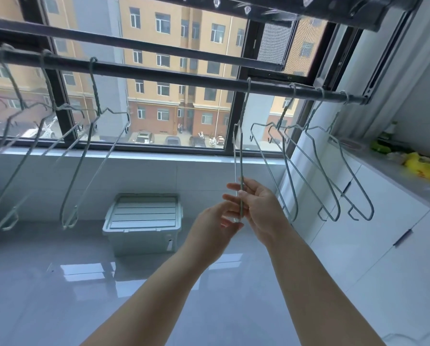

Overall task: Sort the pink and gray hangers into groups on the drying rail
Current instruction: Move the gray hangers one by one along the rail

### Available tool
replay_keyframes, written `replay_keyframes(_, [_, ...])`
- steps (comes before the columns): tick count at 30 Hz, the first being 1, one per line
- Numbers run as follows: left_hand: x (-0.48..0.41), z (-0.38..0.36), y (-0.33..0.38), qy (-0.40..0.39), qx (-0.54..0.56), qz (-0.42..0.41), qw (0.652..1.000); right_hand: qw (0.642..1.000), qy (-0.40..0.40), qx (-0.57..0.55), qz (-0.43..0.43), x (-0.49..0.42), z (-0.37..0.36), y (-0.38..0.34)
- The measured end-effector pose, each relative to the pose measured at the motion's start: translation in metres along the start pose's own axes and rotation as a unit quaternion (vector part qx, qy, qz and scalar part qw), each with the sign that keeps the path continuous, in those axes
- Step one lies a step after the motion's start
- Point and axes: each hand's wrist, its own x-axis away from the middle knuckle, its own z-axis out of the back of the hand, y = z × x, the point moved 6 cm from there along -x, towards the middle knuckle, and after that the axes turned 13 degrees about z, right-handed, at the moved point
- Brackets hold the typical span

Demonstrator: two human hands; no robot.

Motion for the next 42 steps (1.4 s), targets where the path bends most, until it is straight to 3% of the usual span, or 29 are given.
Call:
replay_keyframes(4, [0.015,0.002,-0.003,-0.027,-0.041,-0.006,0.999,1.000,0.019,0.015,-0.003,0.003,0.000,-0.001])
replay_keyframes(7, [0.027,0.022,-0.001,0.012,-0.050,-0.017,0.999,0.995,0.060,0.075,0.002,0.006,-0.001,-0.003])
replay_keyframes(9, [0.035,0.055,0.001,0.093,-0.048,-0.035,0.994,0.972,0.104,0.209,0.032,0.010,0.000,-0.007])
replay_keyframes(11, [0.046,0.101,0.003,0.212,-0.053,-0.059,0.974,0.928,0.123,0.331,0.117,0.017,-0.014,-0.020])
replay_keyframes(13, [0.058,0.147,-0.001,0.329,-0.078,-0.060,0.939,0.901,0.109,0.366,0.206,0.027,-0.043,-0.029])
replay_keyframes(15, [0.066,0.183,-0.014,0.400,-0.108,-0.034,0.909,0.904,0.051,0.350,0.240,0.030,-0.080,-0.027])
replay_keyframes(17, [0.067,0.201,-0.033,0.392,-0.124,0.022,0.911,0.924,-0.042,0.311,0.217,0.028,-0.120,-0.015])
replay_keyframes(20, [0.060,0.203,-0.064,0.321,-0.109,0.097,0.936,0.926,-0.168,0.305,0.147,0.020,-0.174,0.012])
replay_keyframes(23, [0.060,0.201,-0.083,0.305,-0.095,0.134,0.938,0.928,-0.236,0.279,0.072,0.014,-0.211,0.028])
replay_keyframes(28, [0.071,0.214,-0.086,0.399,-0.111,0.099,0.905,0.940,-0.251,0.230,0.018,0.007,-0.243,0.038])
replay_keyframes(33, [0.057,0.226,-0.114,0.303,-0.084,0.196,0.929,0.950,-0.259,0.175,-0.024,0.005,-0.269,0.051])
replay_keyframes(42, [0.049,0.199,-0.098,0.277,-0.054,0.102,0.954,0.987,-0.157,-0.021,-0.028,0.002,-0.243,0.058])
